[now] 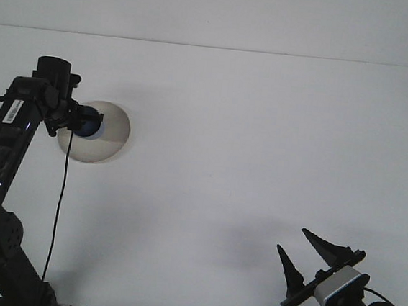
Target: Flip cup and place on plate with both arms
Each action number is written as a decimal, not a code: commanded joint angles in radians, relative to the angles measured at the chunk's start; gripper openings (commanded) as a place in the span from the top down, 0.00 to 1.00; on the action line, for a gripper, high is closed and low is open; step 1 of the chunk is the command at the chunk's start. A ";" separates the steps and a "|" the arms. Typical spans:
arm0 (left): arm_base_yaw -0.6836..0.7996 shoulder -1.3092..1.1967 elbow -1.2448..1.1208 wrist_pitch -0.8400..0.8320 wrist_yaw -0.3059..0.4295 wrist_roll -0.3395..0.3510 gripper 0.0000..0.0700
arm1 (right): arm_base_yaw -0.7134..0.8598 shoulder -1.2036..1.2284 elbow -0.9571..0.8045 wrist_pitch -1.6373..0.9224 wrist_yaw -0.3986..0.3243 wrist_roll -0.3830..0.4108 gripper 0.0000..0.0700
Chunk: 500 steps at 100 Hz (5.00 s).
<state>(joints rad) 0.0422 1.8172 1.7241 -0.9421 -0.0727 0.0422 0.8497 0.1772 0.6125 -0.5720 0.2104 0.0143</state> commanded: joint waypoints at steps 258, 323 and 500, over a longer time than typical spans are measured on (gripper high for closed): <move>-0.286 -1.493 -0.973 0.301 0.185 -0.297 0.98 | 0.008 0.000 -0.003 0.021 0.000 -0.004 0.99; -0.164 -1.670 -1.188 0.577 0.147 -0.037 0.98 | 0.008 0.000 -0.003 0.021 0.000 -0.004 0.99; -0.082 -1.814 -1.710 0.949 -0.039 0.047 0.98 | -0.507 -0.020 -0.157 0.204 -0.124 -0.075 0.99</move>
<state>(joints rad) -0.0414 0.0036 0.0330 -0.0040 -0.1081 0.0875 0.4767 0.1661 0.5098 -0.4179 0.1116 -0.0532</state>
